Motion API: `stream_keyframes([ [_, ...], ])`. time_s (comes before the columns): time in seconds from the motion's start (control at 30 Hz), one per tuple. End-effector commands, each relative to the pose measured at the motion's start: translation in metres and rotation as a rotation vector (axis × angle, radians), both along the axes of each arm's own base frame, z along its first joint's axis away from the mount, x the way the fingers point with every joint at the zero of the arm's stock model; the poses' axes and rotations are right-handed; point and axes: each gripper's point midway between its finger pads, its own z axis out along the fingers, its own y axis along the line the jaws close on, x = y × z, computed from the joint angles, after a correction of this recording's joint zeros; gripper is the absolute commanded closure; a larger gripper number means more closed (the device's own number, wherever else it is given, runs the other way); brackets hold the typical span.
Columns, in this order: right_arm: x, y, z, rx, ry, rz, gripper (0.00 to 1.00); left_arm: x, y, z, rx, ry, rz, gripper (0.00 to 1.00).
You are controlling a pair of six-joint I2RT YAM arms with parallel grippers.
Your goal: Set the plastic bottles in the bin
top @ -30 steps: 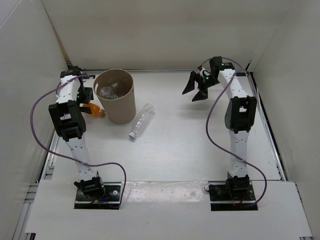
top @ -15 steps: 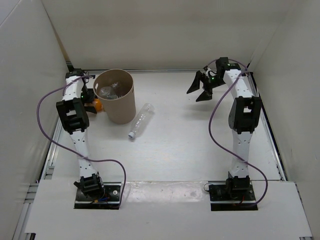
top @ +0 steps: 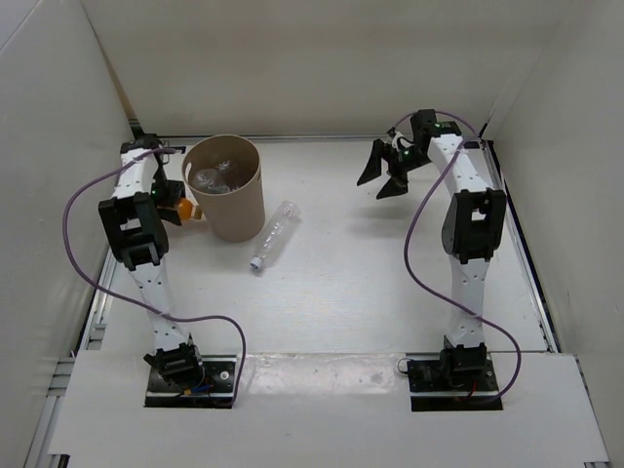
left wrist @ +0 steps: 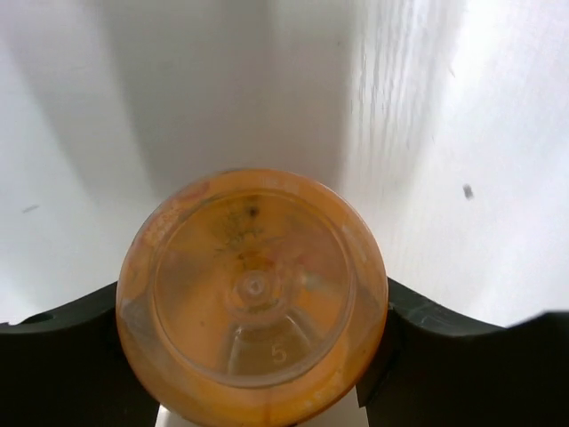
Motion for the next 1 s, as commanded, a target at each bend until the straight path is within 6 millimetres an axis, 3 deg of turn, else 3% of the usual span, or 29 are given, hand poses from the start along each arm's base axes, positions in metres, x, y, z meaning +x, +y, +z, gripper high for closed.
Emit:
stream_keyframes([
  [0.0, -0.003, 0.008, 0.05, -0.036, -0.17, 0.043, 0.1, -0.01, 0.021, 0.095, 0.142, -0.16, -0.048, 0.66],
  [0.03, -0.002, 0.007, 0.049, -0.061, -0.182, 0.045, 0.1, -0.012, 0.024, 0.111, 0.165, -0.196, -0.047, 0.69],
  [0.1, -0.003, 0.006, 0.058, -0.092, -0.232, 0.06, 0.1, -0.021, 0.031, 0.122, 0.19, -0.201, -0.042, 0.74],
  [0.13, -0.001, 0.003, 0.055, -0.136, -0.242, 0.053, 0.1, -0.029, 0.036, 0.146, 0.238, -0.235, -0.032, 0.77],
  [0.2, -0.004, 0.002, 0.064, -0.161, -0.275, 0.062, 0.1, -0.034, 0.044, 0.162, 0.268, -0.262, 0.004, 0.83],
  [0.23, -0.003, 0.0, 0.062, -0.196, -0.291, 0.068, 0.1, -0.036, 0.044, 0.187, 0.296, -0.332, 0.008, 0.85],
  [0.27, -0.005, 0.0, 0.063, -0.206, -0.3, 0.074, 0.1, -0.028, 0.046, 0.198, 0.314, -0.385, 0.002, 0.87],
  [0.33, -0.008, -0.001, 0.062, -0.234, -0.312, 0.091, 0.1, -0.018, 0.04, 0.238, 0.354, -0.53, -0.055, 0.89],
  [0.43, -0.01, -0.004, 0.063, -0.249, -0.324, 0.101, 0.1, 0.003, 0.022, 0.3, 0.457, -0.727, -0.163, 0.89],
  [0.5, -0.012, -0.007, 0.062, -0.251, -0.322, 0.102, 0.1, 0.012, -0.003, 0.314, 0.418, -0.803, -0.206, 0.91],
  [0.53, -0.013, -0.008, 0.062, -0.252, -0.317, 0.098, 0.1, 0.024, -0.023, 0.326, 0.461, -0.852, -0.354, 0.91],
  [0.57, -0.014, -0.01, 0.06, -0.25, -0.309, 0.097, 0.1, 0.03, -0.029, 0.336, 0.494, -0.882, -0.38, 0.91],
  [0.6, -0.013, -0.011, 0.061, -0.25, -0.312, 0.094, 0.1, 0.035, -0.055, 0.336, 0.493, -0.896, -0.453, 0.91],
  [0.63, -0.015, -0.012, 0.061, -0.245, -0.307, 0.09, 0.1, 0.043, -0.062, 0.346, 0.509, -0.942, -0.481, 0.91],
  [0.7, -0.016, -0.013, 0.06, -0.241, -0.3, 0.086, 0.1, 0.049, -0.084, 0.345, 0.504, -0.954, -0.548, 0.89],
  [0.73, -0.017, -0.013, 0.06, -0.233, -0.294, 0.086, 0.1, 0.056, -0.109, 0.348, 0.499, -0.979, -0.61, 0.89],
  [0.77, -0.018, -0.013, 0.06, -0.228, -0.292, 0.087, 0.1, 0.057, -0.115, 0.349, 0.522, -0.976, -0.659, 0.88],
  [0.8, -0.018, -0.013, 0.06, -0.224, -0.294, 0.085, 0.1, 0.064, -0.131, 0.337, 0.525, -0.949, -0.709, 0.87],
  [0.83, -0.018, -0.014, 0.061, -0.222, -0.292, 0.085, 0.1, 0.063, -0.144, 0.338, 0.535, -0.942, -0.747, 0.85],
  [0.87, -0.016, -0.016, 0.06, -0.221, -0.294, 0.077, 0.1, 0.062, -0.153, 0.338, 0.573, -0.923, -0.823, 0.85],
  [0.97, -0.016, -0.015, 0.065, -0.21, -0.299, 0.073, 0.1, 0.062, -0.157, 0.317, 0.622, -0.826, -0.875, 0.78],
])
